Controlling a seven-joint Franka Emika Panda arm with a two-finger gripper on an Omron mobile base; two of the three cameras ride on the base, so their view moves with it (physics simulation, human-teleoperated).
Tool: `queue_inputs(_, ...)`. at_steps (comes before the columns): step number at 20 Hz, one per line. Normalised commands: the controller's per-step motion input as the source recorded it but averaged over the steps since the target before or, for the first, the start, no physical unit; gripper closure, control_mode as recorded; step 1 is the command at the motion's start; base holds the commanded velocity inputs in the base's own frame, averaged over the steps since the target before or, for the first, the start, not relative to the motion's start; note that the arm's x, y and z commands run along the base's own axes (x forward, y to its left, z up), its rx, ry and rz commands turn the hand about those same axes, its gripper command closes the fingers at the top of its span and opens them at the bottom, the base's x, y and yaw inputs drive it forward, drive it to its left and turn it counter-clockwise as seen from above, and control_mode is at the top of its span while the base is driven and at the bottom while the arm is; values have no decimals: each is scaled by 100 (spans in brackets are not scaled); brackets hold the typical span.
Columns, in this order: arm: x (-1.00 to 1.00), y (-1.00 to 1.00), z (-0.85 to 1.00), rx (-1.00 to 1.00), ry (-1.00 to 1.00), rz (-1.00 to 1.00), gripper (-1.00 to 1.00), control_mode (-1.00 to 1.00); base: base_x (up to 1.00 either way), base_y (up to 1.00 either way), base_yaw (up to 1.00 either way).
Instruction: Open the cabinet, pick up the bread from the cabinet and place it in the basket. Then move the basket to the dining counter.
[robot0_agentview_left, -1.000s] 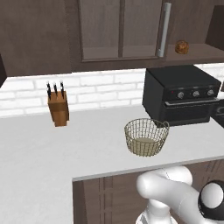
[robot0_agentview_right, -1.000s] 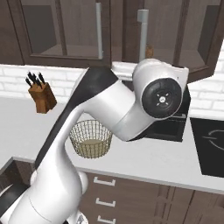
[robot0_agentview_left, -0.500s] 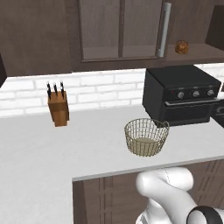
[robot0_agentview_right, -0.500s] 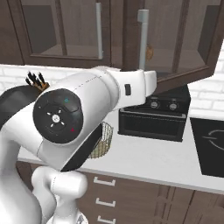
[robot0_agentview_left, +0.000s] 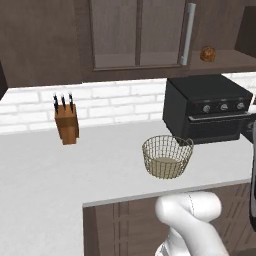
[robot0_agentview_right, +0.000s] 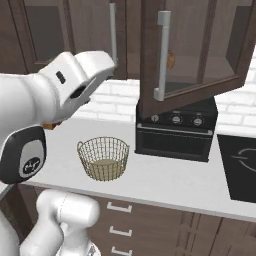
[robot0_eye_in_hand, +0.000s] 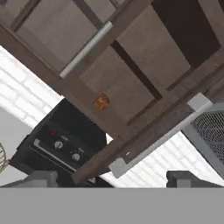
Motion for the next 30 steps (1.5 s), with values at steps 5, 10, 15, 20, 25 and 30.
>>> queue_inputs(5,72,69,3,-84,50,-7,-100,-100,0,0,0)
queue_inputs(10,86,16,11,-46,61,-18,-100,-100,0,0,0)
queue_inputs(15,76,-63,-17,-8,44,-23,-100,-100,0,0,0)
queue_inputs(20,29,-95,-34,-11,20,-31,-100,-100,0,0,0)
queue_inputs(25,3,-96,-15,-20,8,-36,-100,-100,0,0,0)
queue_inputs(30,-18,-100,0,-17,1,-42,-100,-100,0,0,0)
